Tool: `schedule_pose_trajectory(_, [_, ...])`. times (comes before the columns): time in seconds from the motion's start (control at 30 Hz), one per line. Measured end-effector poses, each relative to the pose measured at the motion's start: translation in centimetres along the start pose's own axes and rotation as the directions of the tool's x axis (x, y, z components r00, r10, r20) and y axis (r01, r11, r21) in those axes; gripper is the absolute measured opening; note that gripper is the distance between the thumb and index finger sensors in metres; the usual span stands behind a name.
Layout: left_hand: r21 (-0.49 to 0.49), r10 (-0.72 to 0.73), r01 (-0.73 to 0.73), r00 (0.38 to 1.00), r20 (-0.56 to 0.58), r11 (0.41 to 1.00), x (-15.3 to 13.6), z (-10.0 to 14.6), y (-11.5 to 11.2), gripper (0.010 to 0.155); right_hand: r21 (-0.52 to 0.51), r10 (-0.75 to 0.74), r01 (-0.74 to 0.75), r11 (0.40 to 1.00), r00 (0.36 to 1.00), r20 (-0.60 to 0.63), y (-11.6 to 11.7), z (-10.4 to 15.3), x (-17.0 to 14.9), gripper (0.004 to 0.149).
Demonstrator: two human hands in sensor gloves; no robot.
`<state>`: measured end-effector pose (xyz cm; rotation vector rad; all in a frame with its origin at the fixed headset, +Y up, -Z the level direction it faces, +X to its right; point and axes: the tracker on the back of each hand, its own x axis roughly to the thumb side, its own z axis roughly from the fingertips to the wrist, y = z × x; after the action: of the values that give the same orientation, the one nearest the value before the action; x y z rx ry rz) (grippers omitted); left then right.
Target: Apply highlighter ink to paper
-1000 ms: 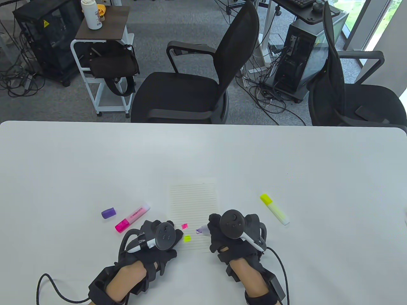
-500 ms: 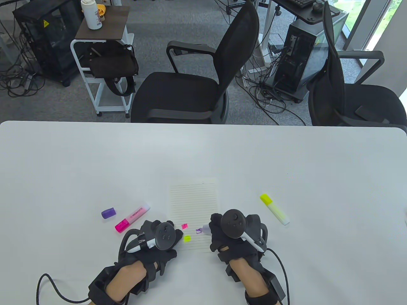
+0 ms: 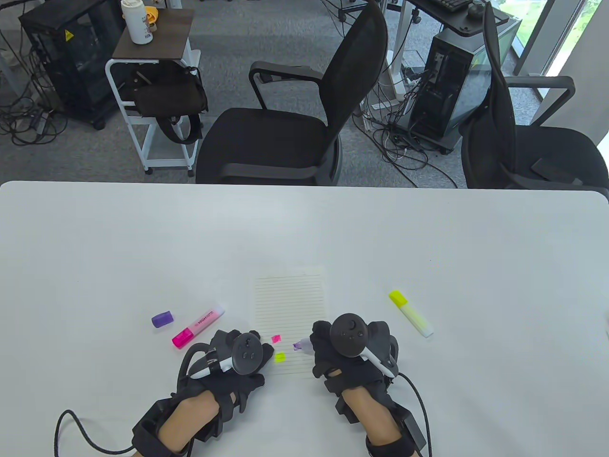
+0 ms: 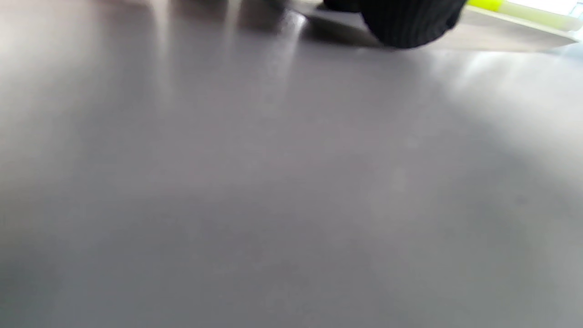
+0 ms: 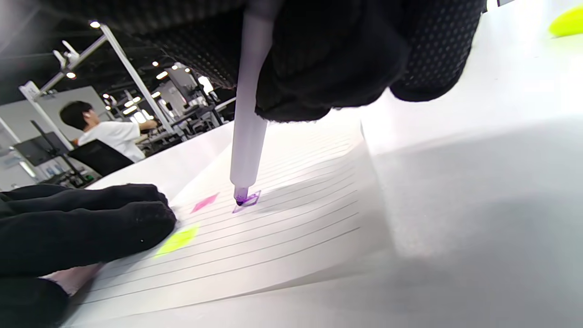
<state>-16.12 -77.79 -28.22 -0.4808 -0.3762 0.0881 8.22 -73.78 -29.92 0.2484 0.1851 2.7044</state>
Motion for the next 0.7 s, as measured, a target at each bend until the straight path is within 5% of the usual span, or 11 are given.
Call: schedule_pose_trajectory(0.7, [-0.003, 0.003, -0.003, 1.0, -0.001, 1.0, -0.01, -0.14, -0.12, 0.067, -0.009, 0.005, -0.005, 1.0, 1.0, 0.002, -0.01, 0.01, 0.13, 0.038])
